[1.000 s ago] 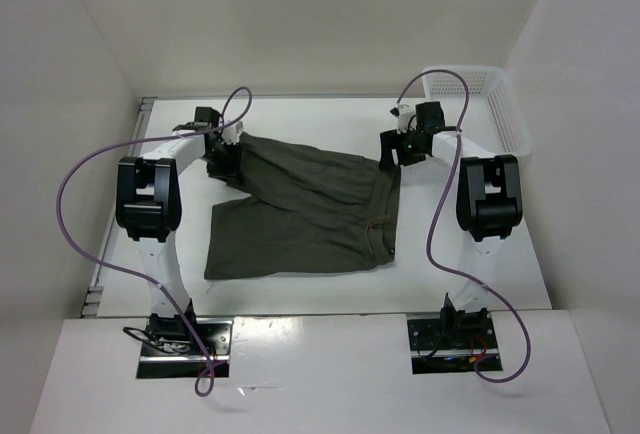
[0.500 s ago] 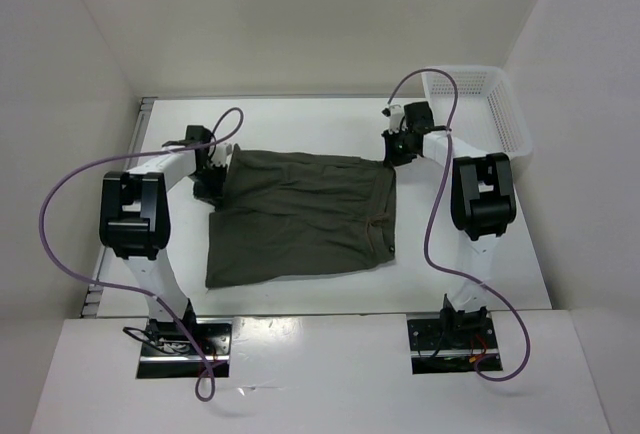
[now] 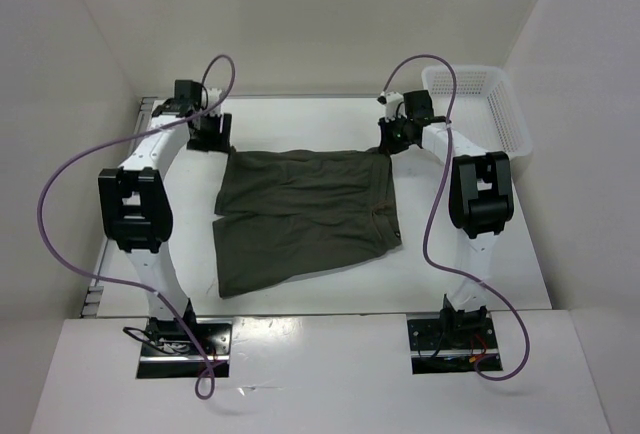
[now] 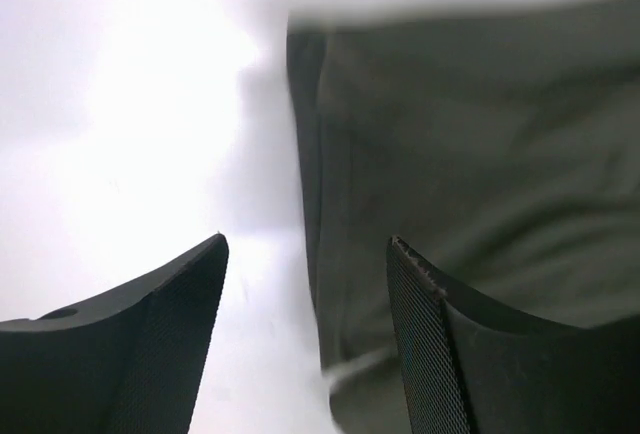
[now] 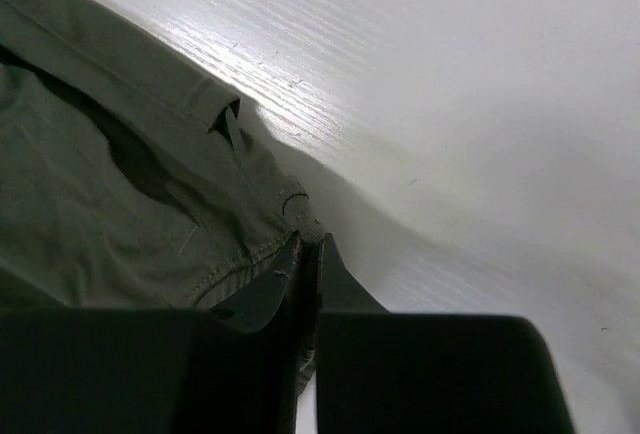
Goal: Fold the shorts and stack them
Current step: Flatten the shorts out
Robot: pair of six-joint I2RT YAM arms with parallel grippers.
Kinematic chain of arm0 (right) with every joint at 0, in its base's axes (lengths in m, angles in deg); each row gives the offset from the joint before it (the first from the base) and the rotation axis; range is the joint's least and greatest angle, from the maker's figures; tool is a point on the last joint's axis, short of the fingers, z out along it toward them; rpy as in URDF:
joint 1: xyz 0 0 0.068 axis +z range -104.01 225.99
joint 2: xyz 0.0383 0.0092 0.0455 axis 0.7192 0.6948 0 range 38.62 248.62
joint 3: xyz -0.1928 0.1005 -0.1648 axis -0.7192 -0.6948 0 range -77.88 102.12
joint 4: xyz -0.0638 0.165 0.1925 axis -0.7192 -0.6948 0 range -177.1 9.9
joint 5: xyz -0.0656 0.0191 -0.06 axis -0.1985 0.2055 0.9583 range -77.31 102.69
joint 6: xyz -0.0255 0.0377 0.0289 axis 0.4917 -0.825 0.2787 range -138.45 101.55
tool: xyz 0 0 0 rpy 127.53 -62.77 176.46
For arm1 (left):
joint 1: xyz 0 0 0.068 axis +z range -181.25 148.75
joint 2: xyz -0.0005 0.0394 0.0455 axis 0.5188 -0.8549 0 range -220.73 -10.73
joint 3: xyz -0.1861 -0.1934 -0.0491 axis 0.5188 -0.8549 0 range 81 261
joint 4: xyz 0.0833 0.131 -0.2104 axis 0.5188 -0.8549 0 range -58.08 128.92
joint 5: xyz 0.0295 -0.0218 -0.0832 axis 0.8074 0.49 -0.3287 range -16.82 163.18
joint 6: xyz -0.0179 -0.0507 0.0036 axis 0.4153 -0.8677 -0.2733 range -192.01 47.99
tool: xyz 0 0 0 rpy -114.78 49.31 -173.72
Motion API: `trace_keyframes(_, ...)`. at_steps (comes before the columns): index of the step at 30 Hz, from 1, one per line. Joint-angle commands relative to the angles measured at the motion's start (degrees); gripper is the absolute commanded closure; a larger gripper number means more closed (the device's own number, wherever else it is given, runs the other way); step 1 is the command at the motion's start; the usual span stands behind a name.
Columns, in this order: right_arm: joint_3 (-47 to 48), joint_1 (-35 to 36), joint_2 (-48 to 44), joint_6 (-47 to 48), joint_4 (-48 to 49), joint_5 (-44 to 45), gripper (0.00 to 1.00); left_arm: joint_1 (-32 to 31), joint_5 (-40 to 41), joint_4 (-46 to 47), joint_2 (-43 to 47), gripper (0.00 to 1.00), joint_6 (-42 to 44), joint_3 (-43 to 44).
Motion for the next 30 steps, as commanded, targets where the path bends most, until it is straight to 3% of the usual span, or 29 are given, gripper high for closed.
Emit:
trace_keyframes(1,0.55,0.69,-0.75,2.10,-0.16,-1.87,1.00,0.30,-6.65,2.49,-5.99,0.28,0.21,7.76)
trace_keyframes(4,0.02,1.22,-0.75,2.63,-0.69,-1.87,1.00,-0.40,-7.38,3.19,-10.74,0.28,0.21,10.59)
trace_keyframes(10,0.02,1.22,-1.27,4.30,-1.30,-2.40,1.00,-2.51,-0.53,5.40,-13.47,0.27,0.21,11.92)
trace_keyframes(15,0.02,1.22,-1.27,4.30,-1.83,-2.93,1.00,-2.51,-3.49,5.40,-16.36,0.28,0.21,12.53)
trace_keyframes(19,0.02,1.74,-0.66,4.83,-1.83,-2.93,1.00,-3.74,-5.79,6.63,-17.78,0.44,0.21,13.85)
trace_keyframes(22,-0.59,1.74,-0.66,5.44,-1.83,-2.93,1.00,-4.97,-6.32,8.04,-19.01,0.65,0.21,13.85)
trace_keyframes(23,-0.59,1.74,-0.66,5.44,-1.83,-2.93,1.00,-4.97,-6.32,8.82,-19.53,0.83,0.21,13.85)
trace_keyframes(25,-0.59,1.74,-1.18,5.96,-1.83,-2.40,1.00,-4.97,-6.32,9.35,-20.14,0.96,0.21,15.86)
trace_keyframes(26,-0.07,1.74,-1.19,5.97,-1.83,-2.40,1.00,-4.97,-6.32,9.35,-20.15,1.00,0.21,16.74)
trace_keyframes(30,3.26,1.74,-1.80,5.97,-1.83,-1.26,1.00,-4.36,-5.71,8.83,-17.78,1.00,0.21,24.12)
